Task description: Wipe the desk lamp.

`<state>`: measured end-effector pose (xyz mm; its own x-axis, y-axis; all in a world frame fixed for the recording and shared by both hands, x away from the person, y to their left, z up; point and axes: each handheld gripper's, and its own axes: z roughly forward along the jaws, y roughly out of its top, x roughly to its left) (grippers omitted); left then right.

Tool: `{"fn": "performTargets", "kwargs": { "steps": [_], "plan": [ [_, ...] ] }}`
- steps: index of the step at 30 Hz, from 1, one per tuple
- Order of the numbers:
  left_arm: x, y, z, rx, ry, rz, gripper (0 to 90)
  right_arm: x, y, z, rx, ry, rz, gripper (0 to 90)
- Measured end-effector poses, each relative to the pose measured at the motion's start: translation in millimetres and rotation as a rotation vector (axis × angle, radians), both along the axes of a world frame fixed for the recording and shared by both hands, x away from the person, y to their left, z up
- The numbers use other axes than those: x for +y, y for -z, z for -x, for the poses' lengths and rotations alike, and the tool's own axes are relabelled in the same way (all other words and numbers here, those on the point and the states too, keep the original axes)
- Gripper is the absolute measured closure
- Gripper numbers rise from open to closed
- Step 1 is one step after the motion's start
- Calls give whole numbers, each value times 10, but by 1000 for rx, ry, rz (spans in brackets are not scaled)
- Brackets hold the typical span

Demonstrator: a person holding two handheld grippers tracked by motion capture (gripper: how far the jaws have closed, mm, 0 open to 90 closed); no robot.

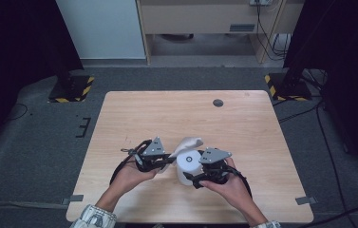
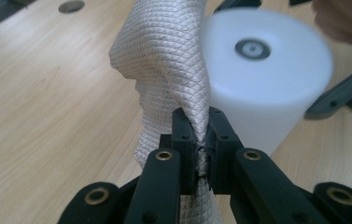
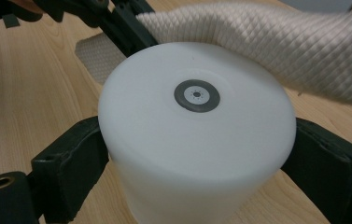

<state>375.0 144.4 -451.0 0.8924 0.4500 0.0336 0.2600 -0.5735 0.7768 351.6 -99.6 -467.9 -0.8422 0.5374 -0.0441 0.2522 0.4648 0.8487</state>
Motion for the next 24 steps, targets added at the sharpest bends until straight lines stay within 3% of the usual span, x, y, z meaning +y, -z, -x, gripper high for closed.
{"fn": "performTargets", "kwargs": {
  "steps": [1, 10, 21, 23, 24],
  "plan": [
    [-6, 58, -9, 8, 5, -24, 836, -1, 0, -2, -1, 0, 0, 96],
    [-76, 197, -4, 18, 25, -75, 837, -26, 1, -27, -2, 12, 2, 96],
    [10, 38, 55, -1, 17, 0, 837, -40, 13, -43, 1, 19, 5, 97],
    [-6, 111, 57, 8, 30, -42, 837, -42, 14, -47, 0, 21, 6, 97],
    [-6, 111, 57, 8, 30, -42, 837, -42, 14, -47, 0, 21, 6, 97]
  ]
}}
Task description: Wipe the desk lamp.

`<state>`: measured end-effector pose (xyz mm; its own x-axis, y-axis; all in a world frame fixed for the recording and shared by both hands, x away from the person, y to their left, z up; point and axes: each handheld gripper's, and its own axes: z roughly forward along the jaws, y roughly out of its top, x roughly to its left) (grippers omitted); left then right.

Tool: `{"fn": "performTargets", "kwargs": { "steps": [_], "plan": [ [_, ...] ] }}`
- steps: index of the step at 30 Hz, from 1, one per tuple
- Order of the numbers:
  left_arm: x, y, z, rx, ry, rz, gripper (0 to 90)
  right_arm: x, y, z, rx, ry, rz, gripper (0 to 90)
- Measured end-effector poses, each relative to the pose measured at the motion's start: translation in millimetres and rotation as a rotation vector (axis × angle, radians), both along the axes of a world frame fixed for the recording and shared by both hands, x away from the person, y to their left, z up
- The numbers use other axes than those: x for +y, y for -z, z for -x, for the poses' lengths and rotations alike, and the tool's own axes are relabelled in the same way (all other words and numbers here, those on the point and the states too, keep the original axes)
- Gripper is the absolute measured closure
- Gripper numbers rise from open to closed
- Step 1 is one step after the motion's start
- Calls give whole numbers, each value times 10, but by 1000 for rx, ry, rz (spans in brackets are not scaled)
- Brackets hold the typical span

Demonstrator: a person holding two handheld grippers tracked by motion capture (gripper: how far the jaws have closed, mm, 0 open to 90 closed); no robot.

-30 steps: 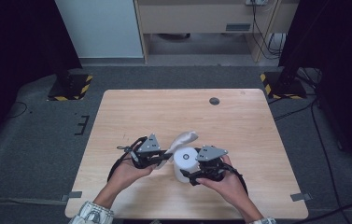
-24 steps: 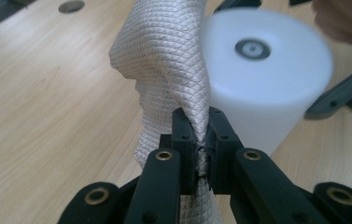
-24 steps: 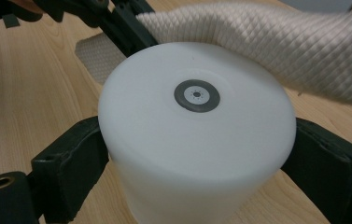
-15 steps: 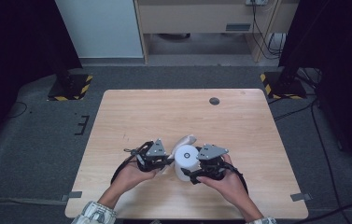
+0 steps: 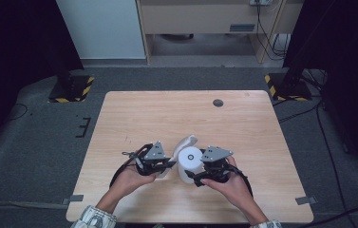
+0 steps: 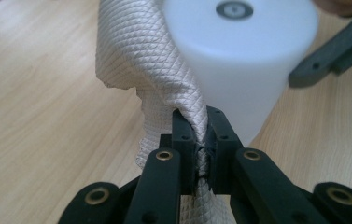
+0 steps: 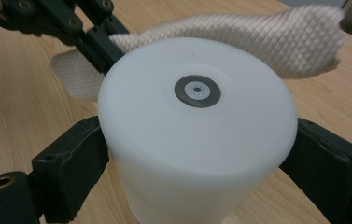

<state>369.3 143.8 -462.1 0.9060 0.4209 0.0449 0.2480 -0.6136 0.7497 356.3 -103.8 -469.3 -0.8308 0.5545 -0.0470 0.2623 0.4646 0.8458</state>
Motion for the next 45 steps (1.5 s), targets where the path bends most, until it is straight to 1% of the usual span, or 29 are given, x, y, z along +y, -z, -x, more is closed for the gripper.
{"fn": "performTargets", "kwargs": {
  "steps": [2, 5, 6, 7, 8, 9, 10, 11, 14, 15, 17, 20, 21, 24, 25, 26, 27, 28, 29, 32, 33, 34, 35, 36, 39, 43, 45],
  "plan": [
    [-19, 71, -14, 10, 5, -32, 837, 0, -1, 0, 1, 1, 0, 97],
    [-23, 108, -30, 15, 1, -41, 837, -1, 0, -1, 0, 1, 0, 97],
    [-17, 101, -35, 13, -6, -32, 837, -2, 0, -2, 0, 1, 0, 97],
    [5, 61, -39, 3, -14, -11, 837, -4, 1, -2, 1, 1, -1, 98],
    [5, 61, -39, 3, -14, -11, 837, -4, 1, -2, 1, 1, -1, 98],
    [32, -5, -31, -5, -16, 36, 837, -5, 1, -4, 1, 0, -1, 98],
    [32, -5, -31, -5, -16, 36, 837, -6, 1, -4, 1, 1, -2, 98],
    [48, -56, -18, -8, -14, 64, 837, -7, 1, -5, 1, 1, -2, 98],
    [42, -57, -9, -9, -7, 55, 837, -10, 1, -9, 1, 2, -1, 98],
    [32, -40, -8, -5, -2, 46, 837, -11, 2, -12, 0, 3, -1, 98],
    [-9, 30, -11, -3, 10, 0, 837, -13, 1, -13, 0, 4, -1, 98],
    [-27, 65, -15, 0, 12, -13, 837, -18, 1, -16, 2, 6, -2, 98],
    [-30, 83, -20, -2, 18, -27, 837, -20, 1, -18, 1, 7, -2, 98],
    [-28, 86, -21, -4, 19, -22, 837, -23, 3, -21, 0, 7, -3, 98],
    [-14, 64, -22, -10, 16, -5, 837, -27, 4, -24, 1, 7, -4, 98],
    [-14, 64, -22, -10, 16, -5, 837, -28, 4, -24, 1, 7, -4, 98],
    [0, 24, -18, -19, 8, 20, 837, -30, 4, -25, 2, 6, -4, 98],
    [0, 24, -18, -19, 8, 20, 837, -30, 4, -25, 2, 6, -4, 98],
    [15, -29, -10, -26, 8, 38, 837, -31, 4, -26, 3, 7, -5, 99],
    [12, -42, -3, -26, 11, 41, 837, -31, 5, -28, 3, 9, -5, 99],
    [-10, -11, 1, -20, 19, 29, 837, -31, 5, -29, 4, 10, -5, 99],
    [-10, -11, 1, -20, 19, 29, 837, -31, 5, -29, 4, 10, -5, 99],
    [-41, 50, -3, -14, 27, 0, 837, -31, 4, -29, 4, 11, -5, 99],
    [-41, 50, -3, -14, 27, 0, 836, -31, 4, -29, 4, 11, -5, 99],
    [-54, 83, -25, -13, 29, -18, 837, -35, 5, -38, 3, 12, -6, 99],
    [-36, 2, -16, -31, 14, 24, 837, -44, 7, -48, 3, 16, -6, 99],
    [-24, -41, -9, -42, 11, 35, 837, -45, 7, -49, 2, 17, -6, 99]
  ]
}}
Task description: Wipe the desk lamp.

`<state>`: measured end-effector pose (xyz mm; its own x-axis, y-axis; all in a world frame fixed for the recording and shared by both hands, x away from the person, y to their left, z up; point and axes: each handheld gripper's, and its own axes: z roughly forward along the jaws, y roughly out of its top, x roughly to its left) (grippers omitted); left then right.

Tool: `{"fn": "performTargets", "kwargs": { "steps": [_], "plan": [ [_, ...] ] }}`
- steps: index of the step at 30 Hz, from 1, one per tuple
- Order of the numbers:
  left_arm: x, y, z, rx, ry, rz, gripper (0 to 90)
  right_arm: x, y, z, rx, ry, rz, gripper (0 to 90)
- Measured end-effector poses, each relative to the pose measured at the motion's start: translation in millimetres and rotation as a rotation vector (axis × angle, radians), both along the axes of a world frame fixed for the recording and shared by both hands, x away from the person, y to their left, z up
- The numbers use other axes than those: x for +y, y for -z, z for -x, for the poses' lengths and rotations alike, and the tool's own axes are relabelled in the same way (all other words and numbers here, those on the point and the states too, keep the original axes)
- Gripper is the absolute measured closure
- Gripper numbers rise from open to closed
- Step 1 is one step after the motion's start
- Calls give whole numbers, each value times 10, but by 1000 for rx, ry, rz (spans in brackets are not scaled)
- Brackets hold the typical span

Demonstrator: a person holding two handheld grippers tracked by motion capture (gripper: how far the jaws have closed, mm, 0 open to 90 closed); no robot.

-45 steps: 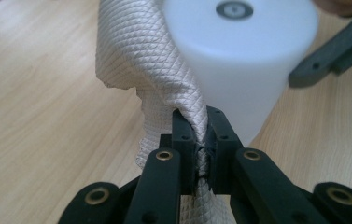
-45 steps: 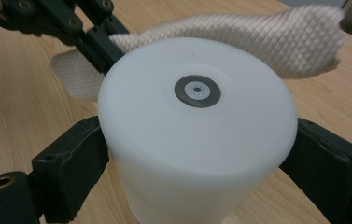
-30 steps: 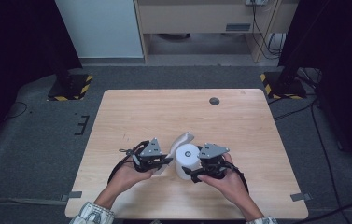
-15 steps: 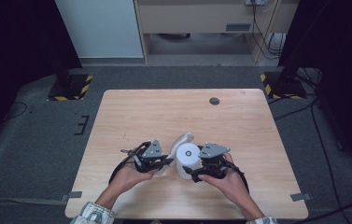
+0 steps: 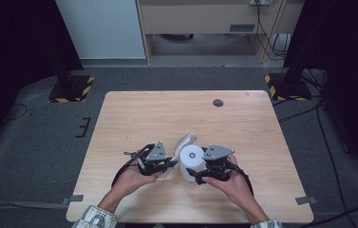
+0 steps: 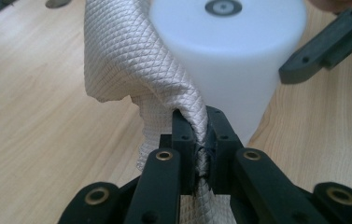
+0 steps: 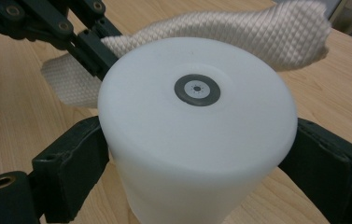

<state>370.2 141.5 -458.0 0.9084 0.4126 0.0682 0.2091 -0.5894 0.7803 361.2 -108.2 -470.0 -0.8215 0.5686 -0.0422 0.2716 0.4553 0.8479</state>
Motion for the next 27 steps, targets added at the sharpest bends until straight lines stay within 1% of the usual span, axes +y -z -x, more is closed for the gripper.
{"fn": "performTargets", "kwargs": {
  "steps": [3, 5, 6, 13, 14, 15, 16, 18, 20, 22, 23, 24, 25, 27],
  "plan": [
    [-5, 8, 2, 2, 5, -5, 837, 0, 1, -2, -2, 0, 0, 98],
    [-26, 49, 14, 6, 17, -28, 836, 1, 1, 0, 0, 0, 0, 99],
    [-33, 56, 21, 6, 19, -30, 837, 0, 1, -2, -2, 0, 0, 99],
    [-40, 48, 104, 2, 46, -31, 837, -1, 1, -6, -2, 4, -1, 99],
    [-53, 45, 131, 0, 60, -32, 836, -1, 2, -12, -3, 5, -1, 99],
    [-53, 45, 131, 0, 60, -32, 837, -1, 2, -12, -3, 5, -1, 99],
    [-85, 37, 158, -2, 82, -29, 836, -1, 3, -18, -1, 9, -2, 99],
    [-110, 26, 173, -5, 98, -23, 836, -1, 5, -25, -5, 11, -1, 98],
    [-129, 21, 184, -8, 104, -18, 836, -2, 6, -27, -6, 12, 0, 99],
    [-139, 27, 179, -8, 109, -21, 836, -6, 10, -33, -4, 12, 2, 99],
    [-140, 37, 172, -6, 107, -27, 836, -7, 11, -33, -1, 14, 3, 99],
    [-143, 91, 144, 7, 94, -38, 837, -4, 11, -33, -2, 15, 3, 99],
    [-142, 127, 125, 14, 95, -52, 837, -3, 11, -34, -4, 15, 3, 99],
    [-150, 163, 115, 20, 93, -59, 836, -3, 11, -33, -4, 15, 3, 99]
  ]
}}
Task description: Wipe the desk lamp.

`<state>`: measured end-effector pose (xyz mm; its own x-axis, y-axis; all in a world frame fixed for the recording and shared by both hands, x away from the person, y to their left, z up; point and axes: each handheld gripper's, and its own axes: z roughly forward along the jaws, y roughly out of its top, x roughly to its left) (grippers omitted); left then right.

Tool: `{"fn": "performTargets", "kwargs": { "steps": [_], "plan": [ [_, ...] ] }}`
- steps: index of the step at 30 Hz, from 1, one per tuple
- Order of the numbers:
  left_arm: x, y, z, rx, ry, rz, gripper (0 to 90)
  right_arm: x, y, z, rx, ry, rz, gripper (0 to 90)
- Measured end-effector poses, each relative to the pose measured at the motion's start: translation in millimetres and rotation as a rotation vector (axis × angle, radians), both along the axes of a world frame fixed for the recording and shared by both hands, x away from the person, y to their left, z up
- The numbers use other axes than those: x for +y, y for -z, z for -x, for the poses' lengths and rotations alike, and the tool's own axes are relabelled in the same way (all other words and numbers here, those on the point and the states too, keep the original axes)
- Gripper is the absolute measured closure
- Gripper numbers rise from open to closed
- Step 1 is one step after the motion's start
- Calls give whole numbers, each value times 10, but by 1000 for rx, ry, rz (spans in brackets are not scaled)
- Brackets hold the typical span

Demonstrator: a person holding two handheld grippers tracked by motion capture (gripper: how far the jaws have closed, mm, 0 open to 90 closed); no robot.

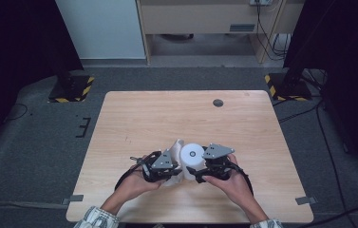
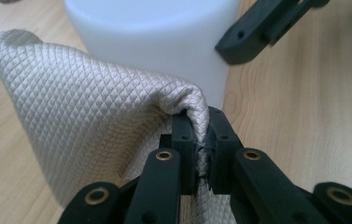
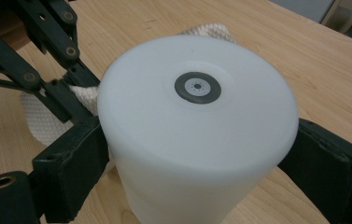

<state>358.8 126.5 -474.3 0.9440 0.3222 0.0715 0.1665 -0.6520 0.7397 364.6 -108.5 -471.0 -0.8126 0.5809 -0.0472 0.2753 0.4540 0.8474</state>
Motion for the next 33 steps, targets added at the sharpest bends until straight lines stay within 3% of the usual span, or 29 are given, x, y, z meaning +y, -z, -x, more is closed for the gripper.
{"fn": "performTargets", "kwargs": {
  "steps": [2, 7, 10, 14, 17, 22, 23, 26, 31, 33],
  "plan": [
    [10, -23, -5, -2, 4, 5, 836, 0, 0, 0, 0, 1, 0, 99],
    [62, -181, 19, -25, 0, 82, 836, 1, 0, 1, 2, 3, -1, 99],
    [57, -180, 21, -23, 2, 80, 837, 3, 0, 0, 0, 2, -1, 99],
    [20, -50, -19, 2, 7, 34, 836, 3, -2, 0, 2, 8, 1, 99],
    [29, -21, -61, 15, 4, 31, 837, -3, 0, -8, -1, 11, 1, 99],
    [54, -88, -58, 10, 0, 77, 836, -7, -1, -17, 0, 9, 1, 99],
    [73, -146, -52, 4, -4, 106, 836, -7, -1, -19, -1, 7, 1, 99],
    [76, -162, -54, -5, -6, 99, 836, -3, -1, -19, -1, 10, 2, 99],
    [32, -8, -97, 16, -8, 23, 836, -3, -3, -18, 0, 14, 3, 99],
    [41, -17, -108, 14, -11, 30, 836, -4, -2, -17, 0, 15, 3, 99]
  ]
}}
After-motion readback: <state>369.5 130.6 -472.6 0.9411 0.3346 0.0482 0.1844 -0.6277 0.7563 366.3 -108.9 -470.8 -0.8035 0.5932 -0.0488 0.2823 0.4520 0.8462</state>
